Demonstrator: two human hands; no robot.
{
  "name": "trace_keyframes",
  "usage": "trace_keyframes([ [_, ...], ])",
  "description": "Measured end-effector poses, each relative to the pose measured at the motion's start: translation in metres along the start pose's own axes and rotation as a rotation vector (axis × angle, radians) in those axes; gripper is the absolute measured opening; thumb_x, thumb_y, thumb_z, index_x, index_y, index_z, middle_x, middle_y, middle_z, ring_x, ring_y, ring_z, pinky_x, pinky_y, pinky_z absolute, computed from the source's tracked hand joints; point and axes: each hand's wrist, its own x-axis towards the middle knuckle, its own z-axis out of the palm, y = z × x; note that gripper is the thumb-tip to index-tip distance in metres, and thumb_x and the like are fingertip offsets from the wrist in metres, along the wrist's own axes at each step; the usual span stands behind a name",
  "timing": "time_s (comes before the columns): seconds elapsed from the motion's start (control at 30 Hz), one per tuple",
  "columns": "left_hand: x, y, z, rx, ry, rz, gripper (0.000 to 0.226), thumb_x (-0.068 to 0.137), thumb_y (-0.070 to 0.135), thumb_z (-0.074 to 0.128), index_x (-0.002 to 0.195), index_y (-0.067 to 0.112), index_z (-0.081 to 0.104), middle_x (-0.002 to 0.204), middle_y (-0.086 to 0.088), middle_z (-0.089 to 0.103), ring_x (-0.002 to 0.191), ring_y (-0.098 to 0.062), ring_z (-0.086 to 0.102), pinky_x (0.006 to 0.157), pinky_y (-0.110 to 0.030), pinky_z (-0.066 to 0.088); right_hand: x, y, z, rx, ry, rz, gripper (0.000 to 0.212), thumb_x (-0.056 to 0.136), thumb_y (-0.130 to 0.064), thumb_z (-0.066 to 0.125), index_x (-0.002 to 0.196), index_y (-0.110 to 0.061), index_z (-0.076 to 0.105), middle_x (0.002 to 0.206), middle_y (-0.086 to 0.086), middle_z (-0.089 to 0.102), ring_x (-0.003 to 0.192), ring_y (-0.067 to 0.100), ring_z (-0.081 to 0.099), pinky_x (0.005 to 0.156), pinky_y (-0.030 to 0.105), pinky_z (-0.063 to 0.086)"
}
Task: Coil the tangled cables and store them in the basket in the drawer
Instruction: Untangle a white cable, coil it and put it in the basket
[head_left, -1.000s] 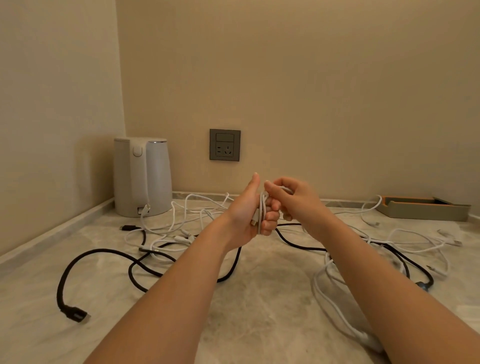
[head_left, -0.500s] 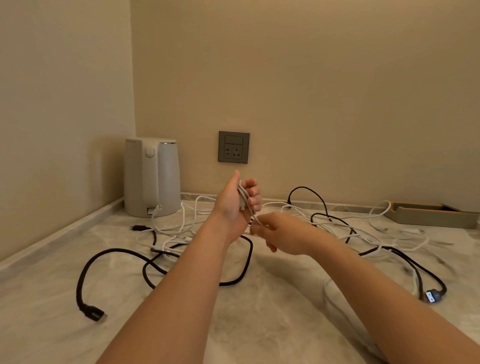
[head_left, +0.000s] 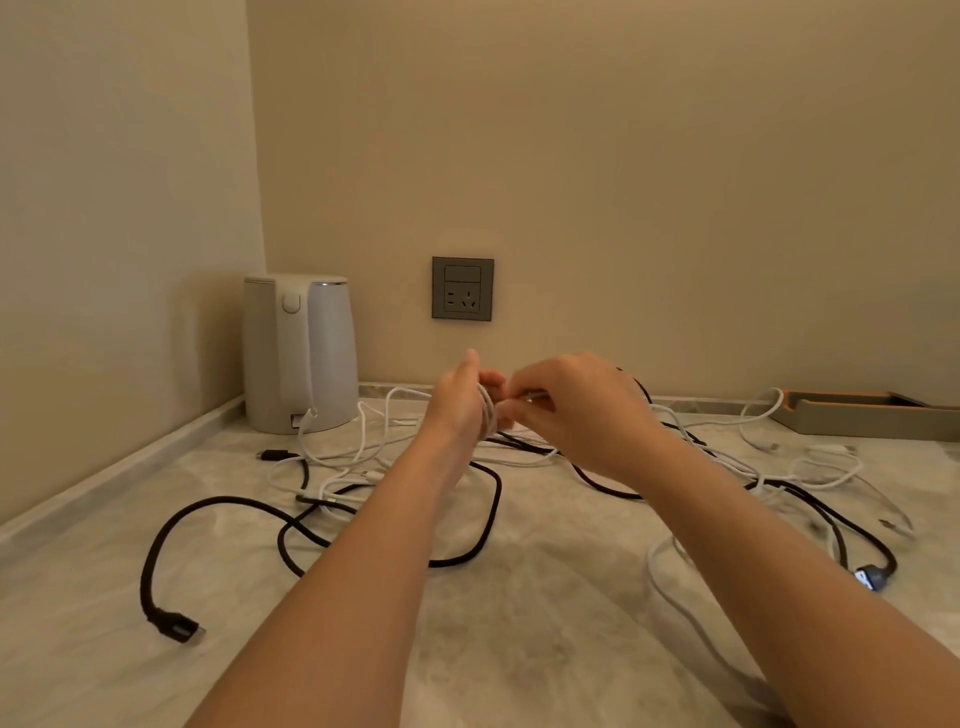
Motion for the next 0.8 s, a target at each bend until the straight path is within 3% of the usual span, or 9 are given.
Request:
trace_keyframes([
  [0.1, -0.011, -0.007, 0.009, 0.141, -0.231, -0.130, 0.041, 0.105, 0.026, 0.030, 0.076, 0.008, 0.054, 0.051, 0.000, 0.057, 0.044, -0.010, 0.053, 0.046, -0.021, 0.046, 0.001, 0.015, 0.003, 0.083, 0.117, 0.100, 0.016, 0.086, -0.041, 0.063, 0.080, -0.026, 0.064, 0.068, -0.014, 0.054, 0.072, 0.013, 0.055, 0.065, 0.032, 0.048],
  [0.2, -0.016, -0.008, 0.017, 0.072, -0.351, -0.206, 0.044, 0.103, 0.031, 0.032, 0.071, 0.009, 0.051, 0.054, -0.002, 0.055, 0.045, -0.011, 0.052, 0.045, -0.020, 0.044, 0.003, 0.033, 0.004, 0.276, 0.173, 0.181, 0.020, 0.080, -0.039, 0.069, 0.071, -0.027, 0.055, 0.062, -0.010, 0.050, 0.060, 0.007, 0.046, 0.060, 0.029, 0.039],
  [0.33, -0.018, -0.004, 0.023, -0.101, -0.434, -0.286, 0.069, 0.100, 0.055, 0.014, 0.066, 0.007, 0.051, 0.050, -0.004, 0.051, 0.039, -0.012, 0.048, 0.039, -0.018, 0.039, 0.006, 0.047, 0.012, 0.581, 0.155, 0.214, 0.017, 0.084, -0.029, 0.068, 0.071, -0.022, 0.060, 0.057, -0.006, 0.050, 0.053, 0.003, 0.043, 0.055, 0.022, 0.036],
  [0.43, -0.021, -0.006, 0.029, -0.137, -0.480, -0.281, 0.081, 0.095, 0.062, 0.005, 0.060, 0.007, 0.053, 0.046, -0.004, 0.050, 0.035, -0.012, 0.045, 0.037, -0.017, 0.036, 0.004, 0.057, 0.018, 0.712, 0.145, 0.288, 0.022, 0.091, -0.026, 0.061, 0.070, -0.020, 0.062, 0.067, 0.003, 0.053, 0.064, 0.009, 0.046, 0.063, 0.025, 0.038],
  [0.6, -0.022, -0.006, 0.035, -0.223, -0.500, -0.245, 0.071, 0.098, 0.058, 0.012, 0.066, 0.007, 0.049, 0.047, -0.003, 0.050, 0.037, -0.010, 0.046, 0.037, -0.018, 0.038, -0.001, 0.066, 0.036, 0.840, -0.023, 0.438, 0.045, 0.099, -0.033, 0.046, 0.060, -0.015, 0.060, 0.056, -0.002, 0.056, 0.060, 0.011, 0.052, 0.067, 0.028, 0.043],
  [0.73, -0.019, -0.002, 0.030, -0.293, -0.447, -0.200, 0.058, 0.101, 0.047, 0.026, 0.069, 0.007, 0.054, 0.051, -0.004, 0.053, 0.040, -0.011, 0.050, 0.039, -0.019, 0.042, -0.003, 0.055, 0.043, 0.811, -0.181, 0.450, 0.047, 0.097, -0.006, 0.035, 0.054, -0.016, 0.052, 0.038, -0.011, 0.048, 0.039, 0.000, 0.041, 0.044, 0.015, 0.033],
  [0.8, -0.018, 0.001, 0.027, -0.322, -0.406, -0.173, 0.052, 0.101, 0.042, 0.030, 0.071, 0.007, 0.055, 0.052, -0.003, 0.054, 0.041, -0.010, 0.051, 0.041, -0.019, 0.043, -0.003, 0.048, 0.042, 0.765, -0.261, 0.413, 0.048, 0.101, -0.018, 0.032, 0.060, -0.011, 0.054, 0.045, -0.007, 0.049, 0.037, 0.002, 0.037, 0.041, 0.018, 0.029],
])
